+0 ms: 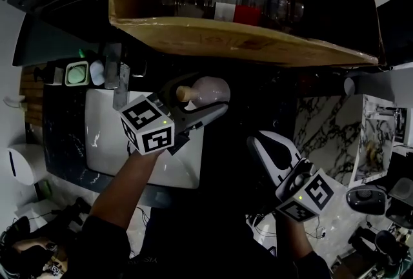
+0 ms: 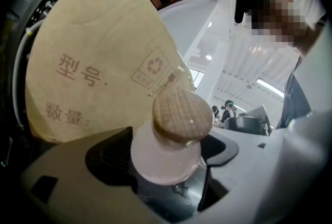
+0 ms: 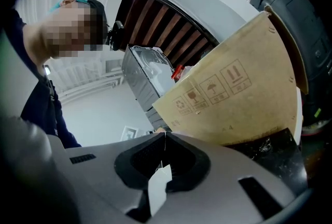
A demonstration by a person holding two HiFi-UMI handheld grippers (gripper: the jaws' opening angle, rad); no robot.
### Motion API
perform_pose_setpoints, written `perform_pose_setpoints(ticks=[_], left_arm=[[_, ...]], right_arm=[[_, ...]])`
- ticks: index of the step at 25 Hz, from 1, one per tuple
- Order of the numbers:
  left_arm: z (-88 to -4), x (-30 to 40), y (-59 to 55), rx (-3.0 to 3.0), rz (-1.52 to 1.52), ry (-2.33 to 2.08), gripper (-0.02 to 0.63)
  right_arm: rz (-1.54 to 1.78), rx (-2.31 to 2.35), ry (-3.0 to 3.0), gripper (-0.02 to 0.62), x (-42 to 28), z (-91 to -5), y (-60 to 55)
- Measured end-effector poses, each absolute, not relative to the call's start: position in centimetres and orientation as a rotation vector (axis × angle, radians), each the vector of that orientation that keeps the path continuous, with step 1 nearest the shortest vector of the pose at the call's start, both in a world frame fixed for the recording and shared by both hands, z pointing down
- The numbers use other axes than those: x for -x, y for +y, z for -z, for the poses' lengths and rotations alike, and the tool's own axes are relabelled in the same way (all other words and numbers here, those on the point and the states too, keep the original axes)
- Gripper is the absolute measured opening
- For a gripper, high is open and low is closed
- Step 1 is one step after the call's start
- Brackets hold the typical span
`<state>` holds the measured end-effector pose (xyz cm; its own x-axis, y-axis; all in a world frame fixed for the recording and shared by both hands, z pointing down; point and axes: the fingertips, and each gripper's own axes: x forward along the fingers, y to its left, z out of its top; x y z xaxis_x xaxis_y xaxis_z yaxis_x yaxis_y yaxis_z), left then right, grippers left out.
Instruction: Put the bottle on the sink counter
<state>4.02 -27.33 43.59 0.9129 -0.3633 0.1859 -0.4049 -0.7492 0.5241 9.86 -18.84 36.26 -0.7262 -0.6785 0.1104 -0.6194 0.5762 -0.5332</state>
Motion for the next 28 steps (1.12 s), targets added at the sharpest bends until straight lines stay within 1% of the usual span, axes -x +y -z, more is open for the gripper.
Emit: perform_pose_setpoints(ticks=[10,28], left_arm=[[-47.2,-5.5,-29.1,-2.548,-0.307,-0.594,0.387],[-51.2,-6.3,-31.6,-2.556,-0.543,-0.687,0.387]], right_arm=[[0.885,1.126,2.678,0.026,-10.4,-37.7,-19.3],[0.927,1.144,2.665,0.027,-11.2,-39.5,-19.7]])
